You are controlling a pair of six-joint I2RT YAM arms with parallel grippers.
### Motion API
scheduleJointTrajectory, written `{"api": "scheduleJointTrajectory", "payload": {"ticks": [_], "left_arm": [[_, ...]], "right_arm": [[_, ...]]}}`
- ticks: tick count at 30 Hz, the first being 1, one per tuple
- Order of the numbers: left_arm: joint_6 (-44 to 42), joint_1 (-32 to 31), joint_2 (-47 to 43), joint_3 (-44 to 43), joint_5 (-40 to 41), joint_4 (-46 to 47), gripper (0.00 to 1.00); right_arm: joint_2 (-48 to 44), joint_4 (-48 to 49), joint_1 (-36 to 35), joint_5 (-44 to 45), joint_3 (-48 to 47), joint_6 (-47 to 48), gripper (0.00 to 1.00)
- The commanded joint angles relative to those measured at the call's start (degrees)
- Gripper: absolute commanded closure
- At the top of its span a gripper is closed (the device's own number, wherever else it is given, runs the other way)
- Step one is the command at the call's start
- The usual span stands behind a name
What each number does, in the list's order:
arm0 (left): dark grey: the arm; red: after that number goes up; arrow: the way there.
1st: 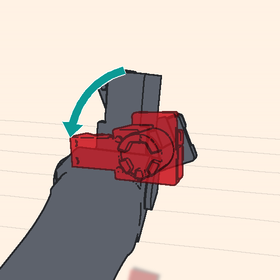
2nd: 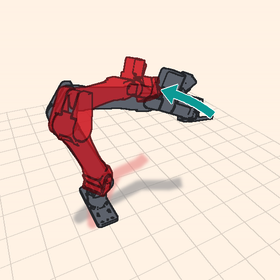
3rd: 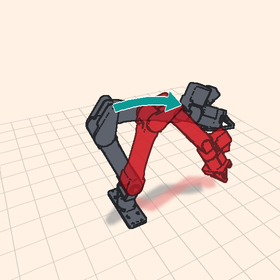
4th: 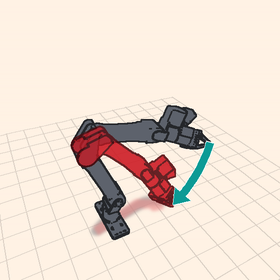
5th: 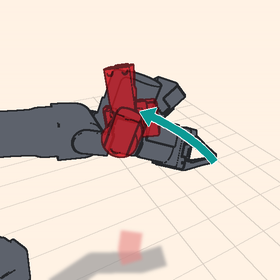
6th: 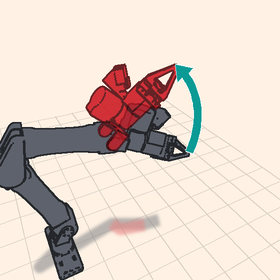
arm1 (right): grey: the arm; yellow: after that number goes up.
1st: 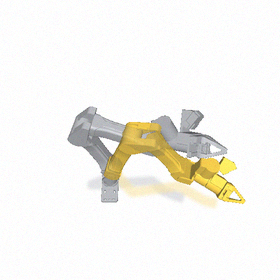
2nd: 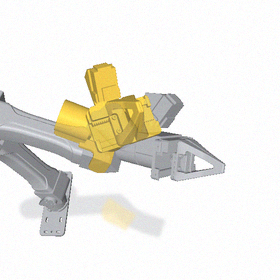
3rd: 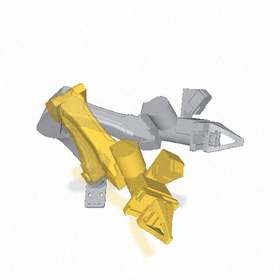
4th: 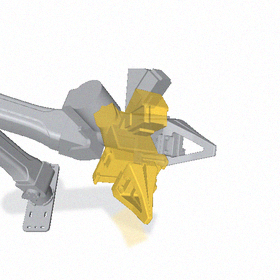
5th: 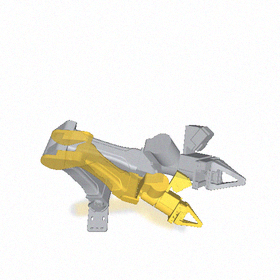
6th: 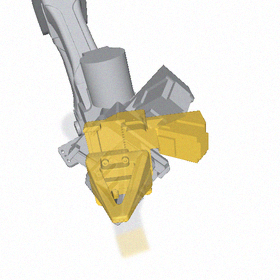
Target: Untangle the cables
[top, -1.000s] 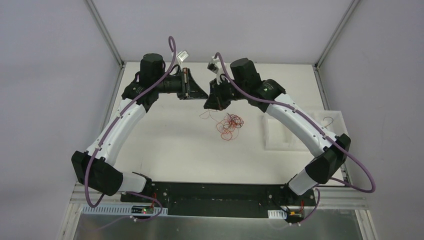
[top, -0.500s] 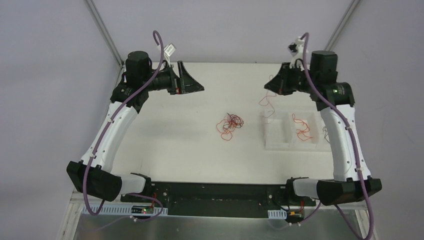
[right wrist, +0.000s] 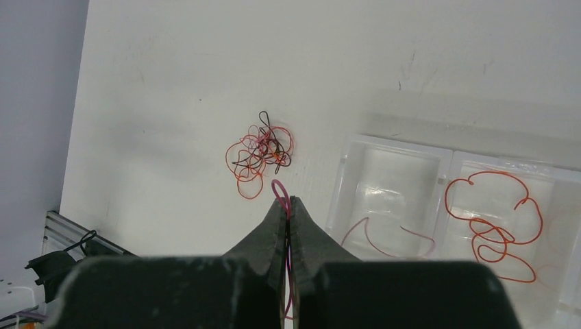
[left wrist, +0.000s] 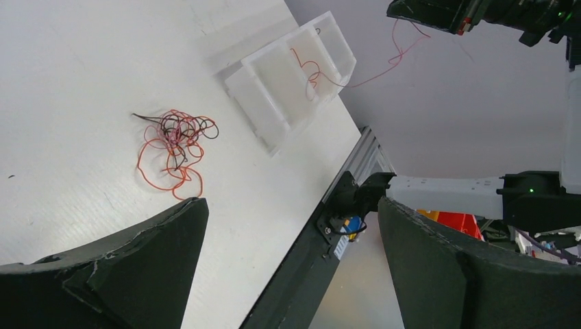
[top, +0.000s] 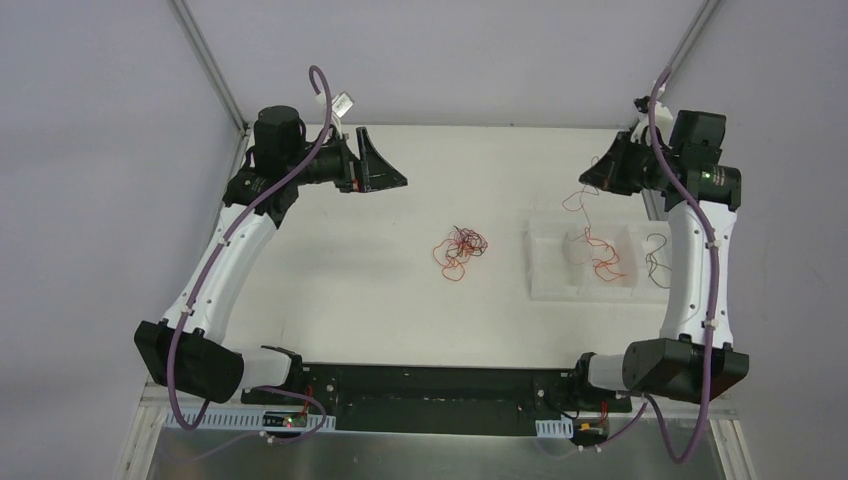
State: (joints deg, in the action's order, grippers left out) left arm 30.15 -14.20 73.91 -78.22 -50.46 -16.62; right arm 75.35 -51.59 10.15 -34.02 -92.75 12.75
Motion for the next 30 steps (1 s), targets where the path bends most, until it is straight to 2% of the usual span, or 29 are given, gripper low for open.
{"api": "scheduleJointTrajectory", "payload": {"ticks": [1, 8, 16, 23, 27, 30], "left_arm": [[-1.9, 0.0, -1.4, 0.9, 0.3, 1.5, 0.01], [-1.9, 0.0, -1.1, 1.1, 0.1, 1.5, 0.01], [-3.3, 0.1, -1.4, 2.8, 0.7, 1.5, 0.01], [-4.6, 0.0, -1.7, 3.9, 0.9, 1.5, 0.01], [-5.0, 0.0, -1.7, 4.4, 1.1, 1.5, 0.01], [-4.9, 0.0, -1.4, 4.6, 1.1, 1.5, 0.01]], "right_arm": [[1.4, 4.1, 0.7, -2.6, 3.1, -0.6, 1.00], [2.3, 15.3, 0.3, -2.0, 14.0, -3.4, 1.00], [5.1, 22.8, -2.6, 6.2, 23.0, 4.5, 1.00], [9.3, 24.7, -3.8, 10.1, 27.3, 8.9, 1.00], [11.2, 25.5, -5.0, 13.3, 29.0, 10.9, 0.93], [12.6, 24.6, -5.4, 15.0, 28.1, 10.8, 0.80]]}}
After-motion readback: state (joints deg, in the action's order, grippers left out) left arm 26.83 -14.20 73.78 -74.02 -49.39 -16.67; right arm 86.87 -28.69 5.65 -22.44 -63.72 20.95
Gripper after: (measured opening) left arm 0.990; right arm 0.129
